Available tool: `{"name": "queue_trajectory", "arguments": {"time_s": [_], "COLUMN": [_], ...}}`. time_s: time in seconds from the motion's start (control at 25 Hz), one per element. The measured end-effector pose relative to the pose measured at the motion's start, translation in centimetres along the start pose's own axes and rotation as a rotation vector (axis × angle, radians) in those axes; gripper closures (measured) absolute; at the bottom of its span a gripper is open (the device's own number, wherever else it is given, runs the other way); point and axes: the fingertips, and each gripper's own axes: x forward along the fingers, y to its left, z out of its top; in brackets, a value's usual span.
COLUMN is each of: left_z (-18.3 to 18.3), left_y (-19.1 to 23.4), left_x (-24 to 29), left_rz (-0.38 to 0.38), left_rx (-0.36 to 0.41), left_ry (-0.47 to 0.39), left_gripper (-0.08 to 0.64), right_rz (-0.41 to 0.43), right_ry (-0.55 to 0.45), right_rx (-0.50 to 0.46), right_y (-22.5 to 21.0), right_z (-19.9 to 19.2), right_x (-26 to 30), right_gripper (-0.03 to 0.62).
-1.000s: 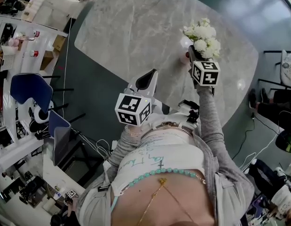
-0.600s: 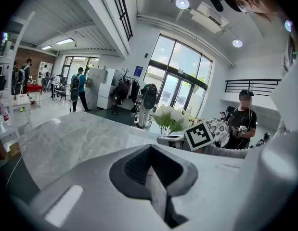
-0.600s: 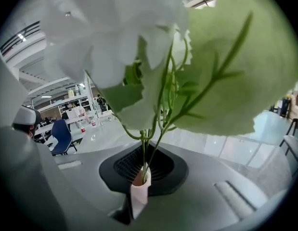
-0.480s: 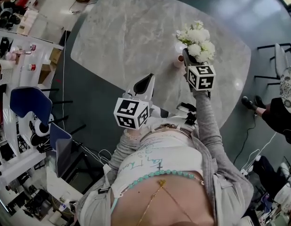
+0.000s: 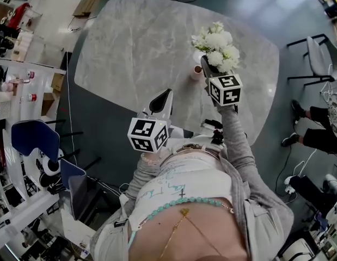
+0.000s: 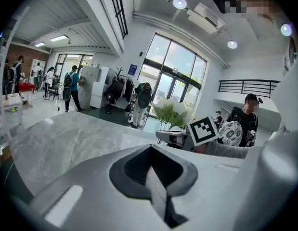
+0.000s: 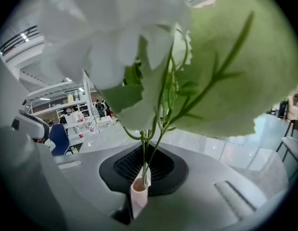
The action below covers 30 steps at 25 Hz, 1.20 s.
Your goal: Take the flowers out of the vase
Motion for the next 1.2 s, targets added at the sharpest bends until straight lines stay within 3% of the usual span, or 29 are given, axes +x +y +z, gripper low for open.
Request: {"name": "queue_trajectory", "arguments": {"time_s": [1.2], "left_z": [-0.2], "left_y": [-1.1], "left_x": [1.5], "left_rz": [-0.103], "left_rx": [0.037], "left_ry": [0.015], "left_gripper": [0.558], "right_rz": [0.005], "right_ry": [-0.085], "right_rx": [-0.021], "right_y": [1.6], "right_z": [4.7], "right_x": [-3.4], "right_gripper": [0.560]}}
